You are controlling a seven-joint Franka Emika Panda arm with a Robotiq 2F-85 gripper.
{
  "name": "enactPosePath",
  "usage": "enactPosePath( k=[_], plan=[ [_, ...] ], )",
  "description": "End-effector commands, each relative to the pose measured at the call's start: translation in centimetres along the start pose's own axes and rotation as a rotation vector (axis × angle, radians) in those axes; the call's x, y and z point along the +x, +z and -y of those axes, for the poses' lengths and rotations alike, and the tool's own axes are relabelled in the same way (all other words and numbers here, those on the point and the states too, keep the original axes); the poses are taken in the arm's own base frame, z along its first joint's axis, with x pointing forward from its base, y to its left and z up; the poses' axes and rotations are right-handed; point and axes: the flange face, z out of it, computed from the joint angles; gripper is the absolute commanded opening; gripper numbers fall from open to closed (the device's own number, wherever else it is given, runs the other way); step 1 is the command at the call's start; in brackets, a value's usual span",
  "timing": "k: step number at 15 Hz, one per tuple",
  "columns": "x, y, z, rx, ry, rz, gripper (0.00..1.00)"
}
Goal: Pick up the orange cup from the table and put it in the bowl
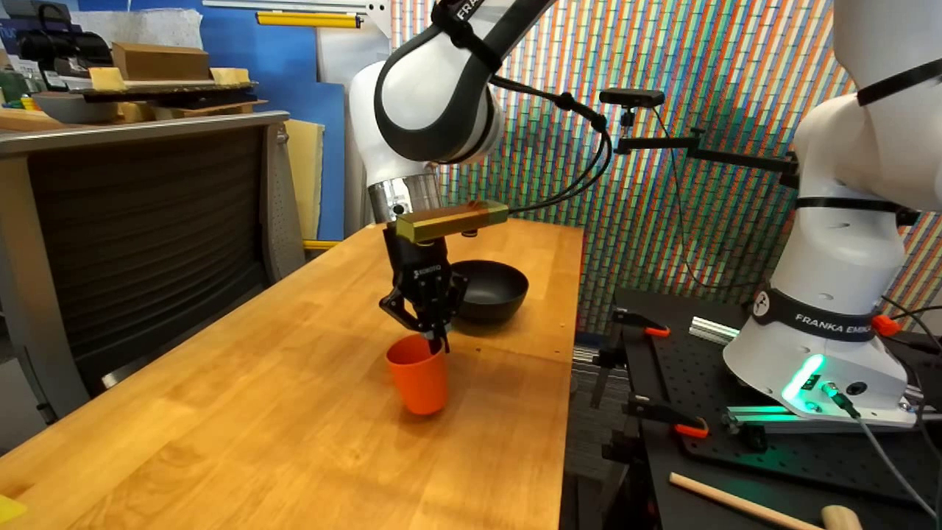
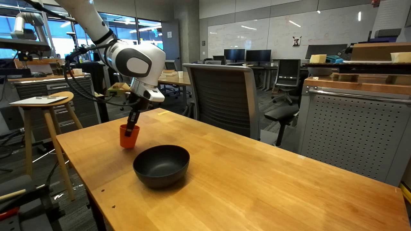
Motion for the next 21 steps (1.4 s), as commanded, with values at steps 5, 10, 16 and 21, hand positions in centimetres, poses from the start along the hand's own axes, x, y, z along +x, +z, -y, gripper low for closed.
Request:
enactPosePath(
  k=[5, 10, 16, 21],
  plan=[
    [-5.7, -9.1, -4.4, 0.144, 0.123, -0.185, 0.01],
    [-9.6, -14.2, -9.3, 0.169, 0.348, -0.300, 0.01],
    [-10.9, -16.0, -12.5, 0.065, 0.640, -0.426, 0.01],
    [-7.4, -14.0, -14.1, -0.034, 0.845, -0.295, 0.01]
  ],
)
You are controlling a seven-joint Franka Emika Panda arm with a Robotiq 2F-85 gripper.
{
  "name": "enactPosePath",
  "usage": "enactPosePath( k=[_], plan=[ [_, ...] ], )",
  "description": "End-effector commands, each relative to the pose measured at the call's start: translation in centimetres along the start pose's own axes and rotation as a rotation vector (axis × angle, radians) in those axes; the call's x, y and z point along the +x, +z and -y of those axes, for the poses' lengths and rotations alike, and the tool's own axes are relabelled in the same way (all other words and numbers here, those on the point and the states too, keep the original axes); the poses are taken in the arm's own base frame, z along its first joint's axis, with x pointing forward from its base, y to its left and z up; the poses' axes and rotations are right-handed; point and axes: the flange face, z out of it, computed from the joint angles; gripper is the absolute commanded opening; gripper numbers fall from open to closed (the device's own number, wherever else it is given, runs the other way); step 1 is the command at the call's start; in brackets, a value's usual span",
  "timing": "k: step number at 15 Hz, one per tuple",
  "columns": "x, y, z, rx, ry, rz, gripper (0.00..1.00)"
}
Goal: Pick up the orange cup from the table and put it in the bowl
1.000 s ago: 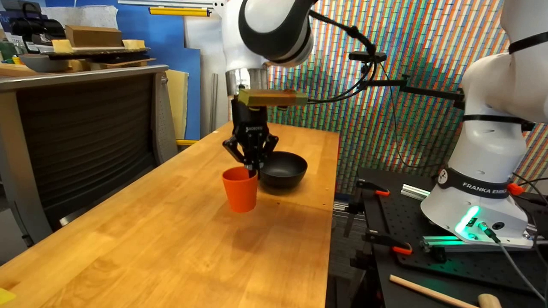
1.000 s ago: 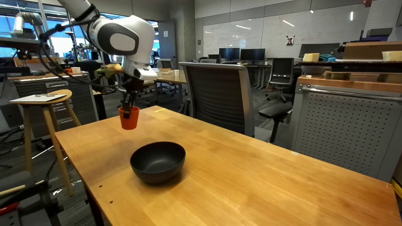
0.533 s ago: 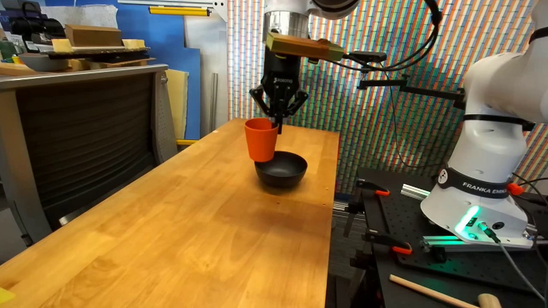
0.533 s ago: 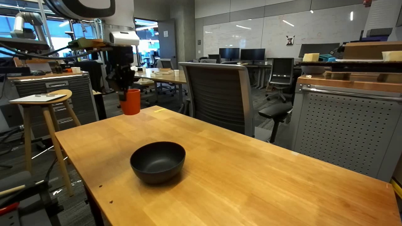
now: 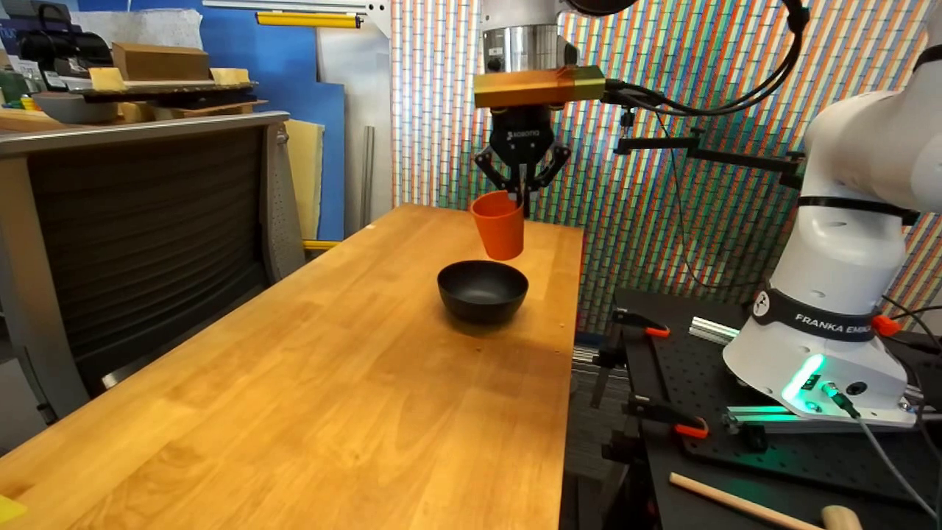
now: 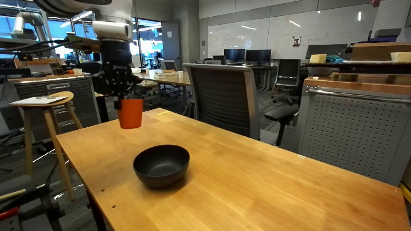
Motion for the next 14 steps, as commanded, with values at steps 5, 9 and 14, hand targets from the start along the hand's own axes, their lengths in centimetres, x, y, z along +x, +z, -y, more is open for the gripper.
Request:
enactPosePath(
  k=[5, 9, 14],
  plan=[
    [5.0, 3.6, 4.6, 0.076, 0.027, 0.070, 0.01],
    [8.3, 5.3, 6.3, 0.128, 0.017, 0.064, 0.01],
    [10.8, 9.7, 6.9, 0.148, 0.010, 0.138, 0.01]
  ],
)
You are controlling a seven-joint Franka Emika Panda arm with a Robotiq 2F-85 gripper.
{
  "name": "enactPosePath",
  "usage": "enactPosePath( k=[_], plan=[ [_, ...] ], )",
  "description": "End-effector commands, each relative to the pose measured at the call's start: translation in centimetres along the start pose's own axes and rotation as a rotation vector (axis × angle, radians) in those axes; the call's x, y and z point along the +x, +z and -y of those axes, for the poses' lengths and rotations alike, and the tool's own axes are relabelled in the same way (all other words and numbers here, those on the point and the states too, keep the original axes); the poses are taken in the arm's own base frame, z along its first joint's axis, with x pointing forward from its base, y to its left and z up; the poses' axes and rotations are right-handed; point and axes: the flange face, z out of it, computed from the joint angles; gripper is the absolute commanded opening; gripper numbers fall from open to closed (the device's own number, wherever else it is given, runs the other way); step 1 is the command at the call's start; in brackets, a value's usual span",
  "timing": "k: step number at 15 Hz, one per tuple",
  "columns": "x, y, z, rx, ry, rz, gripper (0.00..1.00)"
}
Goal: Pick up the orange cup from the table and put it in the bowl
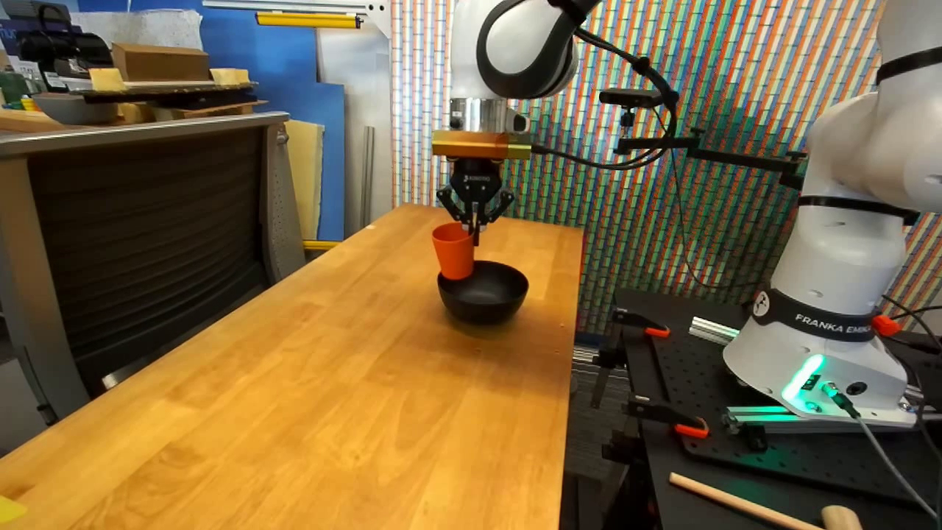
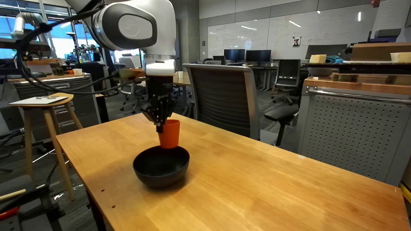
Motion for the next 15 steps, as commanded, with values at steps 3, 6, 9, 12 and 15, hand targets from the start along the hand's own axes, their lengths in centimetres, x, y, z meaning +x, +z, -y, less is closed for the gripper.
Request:
enactPosePath(
  k=[3, 6, 9, 12, 15],
  plan=[
    [1.6, 5.4, 1.2, 0.042, -0.047, 0.125, 0.01],
    [1.6, 8.1, 1.4, 0.048, -0.069, 0.193, 0.01],
    [1.7, 8.6, 1.6, 0.068, -0.098, 0.241, 0.32],
    [-0.3, 8.5, 1.9, 0.072, -0.182, 0.271, 0.53],
    [-4.4, 5.9, 2.4, 0.085, -0.305, 0.253, 0.76]
  ],
)
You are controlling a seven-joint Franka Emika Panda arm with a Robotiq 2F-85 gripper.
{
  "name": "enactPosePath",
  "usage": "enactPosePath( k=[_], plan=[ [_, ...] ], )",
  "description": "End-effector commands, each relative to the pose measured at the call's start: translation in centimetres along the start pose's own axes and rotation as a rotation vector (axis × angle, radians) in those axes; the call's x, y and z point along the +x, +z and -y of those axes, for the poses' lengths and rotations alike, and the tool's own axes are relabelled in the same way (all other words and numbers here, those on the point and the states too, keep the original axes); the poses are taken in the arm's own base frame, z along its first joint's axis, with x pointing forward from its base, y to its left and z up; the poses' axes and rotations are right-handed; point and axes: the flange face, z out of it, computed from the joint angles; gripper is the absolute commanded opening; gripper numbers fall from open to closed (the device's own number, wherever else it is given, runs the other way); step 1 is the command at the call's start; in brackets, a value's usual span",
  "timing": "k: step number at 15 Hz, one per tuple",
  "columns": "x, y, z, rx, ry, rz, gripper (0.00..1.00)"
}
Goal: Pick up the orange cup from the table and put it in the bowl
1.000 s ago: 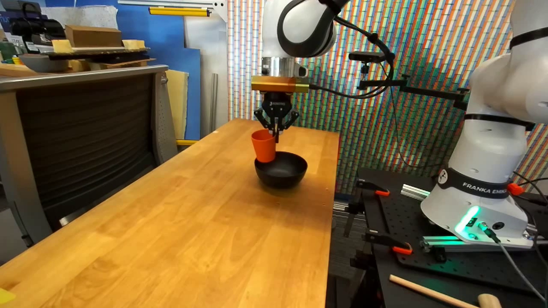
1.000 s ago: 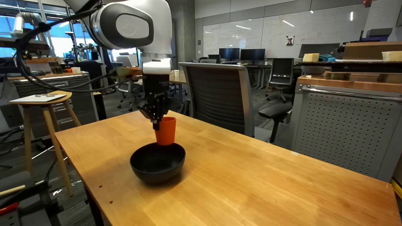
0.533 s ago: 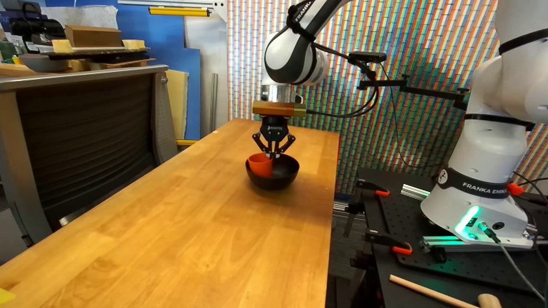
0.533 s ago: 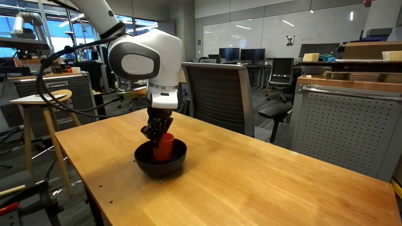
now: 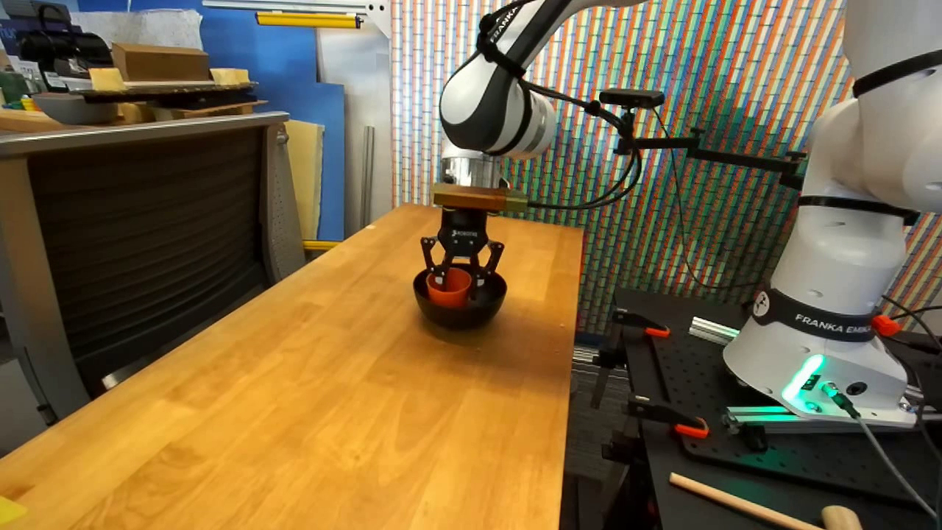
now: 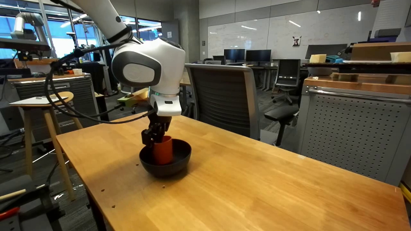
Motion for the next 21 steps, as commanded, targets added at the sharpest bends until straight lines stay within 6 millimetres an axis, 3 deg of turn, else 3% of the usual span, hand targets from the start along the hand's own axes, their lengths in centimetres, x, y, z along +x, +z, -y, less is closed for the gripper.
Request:
enactPosePath(
  k=[1, 3, 6, 8, 11, 15, 16, 18, 21],
  plan=[
    [-6.3, -3.5, 2.4, 0.001, -0.173, -0.028, 0.84],
    [-9.7, -5.4, 3.4, -0.023, -0.279, -0.087, 0.99],
    [-15.2, -9.7, 4.2, -0.062, -0.457, -0.175, 1.00],
    [-19.2, -12.5, 3.6, -0.102, -0.589, -0.169, 1.00],
    [-25.5, -16.1, 1.4, -0.146, -0.742, -0.075, 1.00],
    [-33.0, -20.5, -3.7, -0.225, -0.944, 0.030, 1.00],
    [-30.4, -18.3, -0.9, -0.222, -0.854, -0.002, 1.00],
    [-32.9, -20.2, -2.8, -0.233, -0.911, 0.006, 1.00],
    [-33.2, -20.5, -3.6, -0.232, -0.928, 0.005, 1.00]
  ],
)
